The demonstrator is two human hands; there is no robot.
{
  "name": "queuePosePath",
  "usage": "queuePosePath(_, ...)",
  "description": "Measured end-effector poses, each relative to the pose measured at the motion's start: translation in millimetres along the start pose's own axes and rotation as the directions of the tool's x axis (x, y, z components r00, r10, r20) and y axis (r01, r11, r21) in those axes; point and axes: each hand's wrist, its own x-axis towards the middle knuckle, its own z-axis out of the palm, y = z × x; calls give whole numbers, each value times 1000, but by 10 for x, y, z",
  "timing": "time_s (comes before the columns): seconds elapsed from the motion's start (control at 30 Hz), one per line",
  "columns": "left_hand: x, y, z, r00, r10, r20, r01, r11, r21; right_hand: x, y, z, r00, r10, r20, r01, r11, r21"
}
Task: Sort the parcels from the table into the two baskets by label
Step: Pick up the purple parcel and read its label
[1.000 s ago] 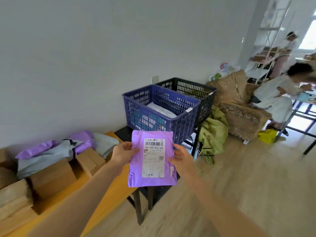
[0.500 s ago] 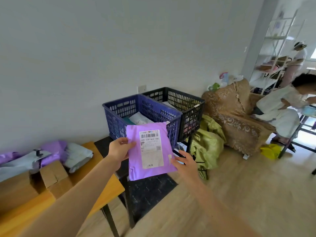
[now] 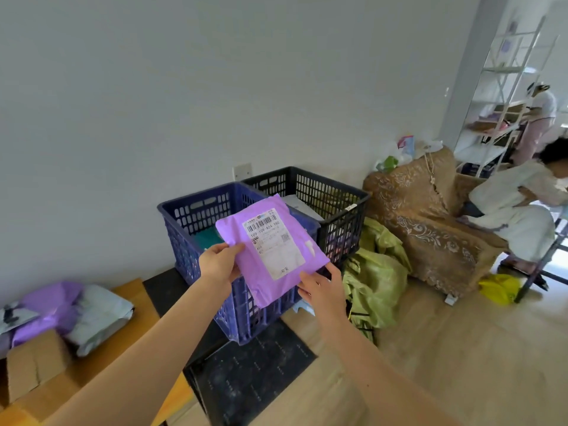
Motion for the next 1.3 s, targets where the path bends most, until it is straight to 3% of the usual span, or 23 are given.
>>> queuePosePath(0.3, 836, 161, 427, 968, 80, 238, -87, 996, 20, 1187, -279, 224, 998, -24, 52, 27, 998, -52)
queuePosePath(0.43, 1244, 308, 410, 961, 63, 269, -80, 995, 54, 1740, -381, 278, 992, -35, 125, 52, 989, -137)
queuePosePath(0.6, 1601, 371, 357, 979, 54, 195, -84, 985, 152, 2287, -437, 291, 976, 7, 216, 59, 952, -301)
queuePosePath(0.83, 1959, 250, 338, 999, -18, 48, -5, 903, 429, 2935, -332, 404, 928, 42, 370, 168, 839, -517)
queuePosePath(1.03, 2133, 75, 430, 991, -28, -134, 88, 879, 469, 3392, -252, 614, 850, 139, 509, 244, 751, -614)
queuePosePath(1.3, 2195, -182, 439, 929, -31, -369, 223, 842, 492, 3713, 79, 862, 743, 262, 616, 379, 594, -710)
